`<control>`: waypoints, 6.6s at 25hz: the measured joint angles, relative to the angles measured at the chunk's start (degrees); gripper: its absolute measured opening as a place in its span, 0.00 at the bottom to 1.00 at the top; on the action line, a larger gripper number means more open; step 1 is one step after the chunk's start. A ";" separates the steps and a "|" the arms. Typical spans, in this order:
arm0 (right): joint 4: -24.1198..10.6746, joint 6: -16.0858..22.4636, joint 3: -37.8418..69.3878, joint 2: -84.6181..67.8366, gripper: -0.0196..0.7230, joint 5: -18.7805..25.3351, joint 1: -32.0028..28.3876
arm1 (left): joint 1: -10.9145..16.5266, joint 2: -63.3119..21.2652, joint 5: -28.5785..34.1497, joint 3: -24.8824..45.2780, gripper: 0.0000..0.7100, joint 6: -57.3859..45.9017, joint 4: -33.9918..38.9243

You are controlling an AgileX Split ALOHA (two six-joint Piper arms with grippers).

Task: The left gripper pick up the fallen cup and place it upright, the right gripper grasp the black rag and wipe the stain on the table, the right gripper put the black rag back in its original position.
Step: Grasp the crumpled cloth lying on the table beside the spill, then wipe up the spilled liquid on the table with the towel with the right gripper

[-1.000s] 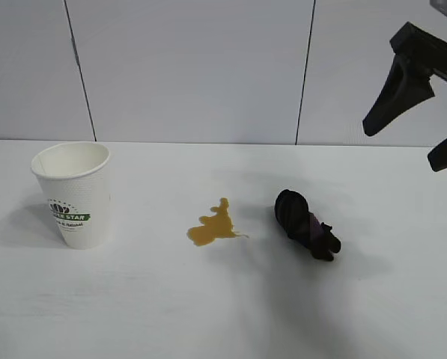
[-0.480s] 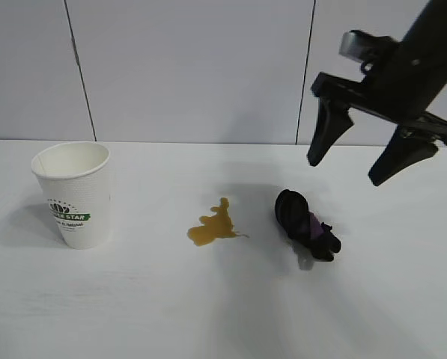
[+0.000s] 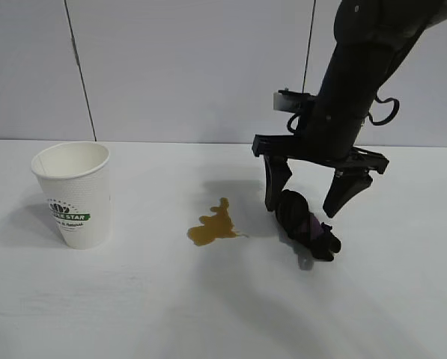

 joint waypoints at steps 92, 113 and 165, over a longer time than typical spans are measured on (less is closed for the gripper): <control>-7.04 9.39 -3.39 3.29 0.12 -16.73 16.53 | 0.00 0.00 0.00 0.00 0.98 -0.16 -0.06; -9.58 12.12 -3.39 3.24 0.12 -10.52 9.17 | 0.00 0.00 0.00 0.00 0.98 -0.17 -0.06; -12.51 6.93 -4.53 4.06 0.12 1.34 7.69 | 0.00 0.00 0.00 0.00 0.98 -0.17 -0.06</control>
